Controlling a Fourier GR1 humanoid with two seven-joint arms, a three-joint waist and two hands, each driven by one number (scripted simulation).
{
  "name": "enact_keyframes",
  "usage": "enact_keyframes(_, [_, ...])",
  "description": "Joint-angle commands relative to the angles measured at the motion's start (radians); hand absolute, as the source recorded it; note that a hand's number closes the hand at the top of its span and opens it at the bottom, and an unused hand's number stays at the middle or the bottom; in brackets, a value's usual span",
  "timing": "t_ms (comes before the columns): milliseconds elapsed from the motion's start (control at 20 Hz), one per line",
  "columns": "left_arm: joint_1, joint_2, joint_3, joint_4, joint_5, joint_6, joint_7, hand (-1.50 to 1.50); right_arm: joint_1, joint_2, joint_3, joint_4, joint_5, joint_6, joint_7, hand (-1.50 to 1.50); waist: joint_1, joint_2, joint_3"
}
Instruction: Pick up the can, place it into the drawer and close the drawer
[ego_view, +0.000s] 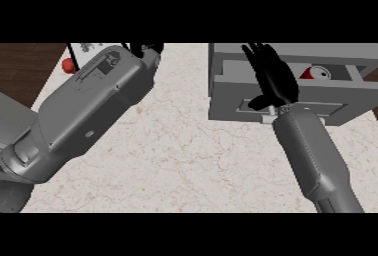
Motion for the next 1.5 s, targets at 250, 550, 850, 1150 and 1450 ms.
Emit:
enact_keyframes(250, [0.058, 0.068, -0.003, -0.109, -0.045, 0.003, 0.052, -1.5, -0.15, -0.004, -0.081, 0.341, 0.042, -0.239, -0.009, -1.5, 0.016, 0.021, 0.011])
enact_keyframes(550, [0.091, 0.113, 0.025, -0.154, -0.048, -0.015, 0.086, -1.5, -0.241, 0.008, -0.113, 0.477, 0.063, -0.339, 0.018, -1.5, 0.025, 0.024, 0.011])
enact_keyframes(850, [0.065, 0.148, 0.021, -0.238, -0.06, -0.013, 0.157, -1.5, -0.322, -0.073, -0.166, 0.581, 0.044, -0.407, -0.035, -1.5, 0.049, 0.03, 0.012])
enact_keyframes(1150, [0.078, 0.189, 0.04, -0.248, -0.072, -0.028, 0.171, -1.5, -0.45, -0.077, -0.163, 0.65, 0.08, -0.395, 0.052, -1.5, 0.062, 0.036, 0.011])
enact_keyframes(1450, [0.103, 0.141, 0.022, -0.297, -0.1, 0.023, 0.153, -1.5, -0.492, -0.125, -0.194, 0.686, 0.056, -0.379, 0.018, -1.5, 0.067, 0.045, 0.013])
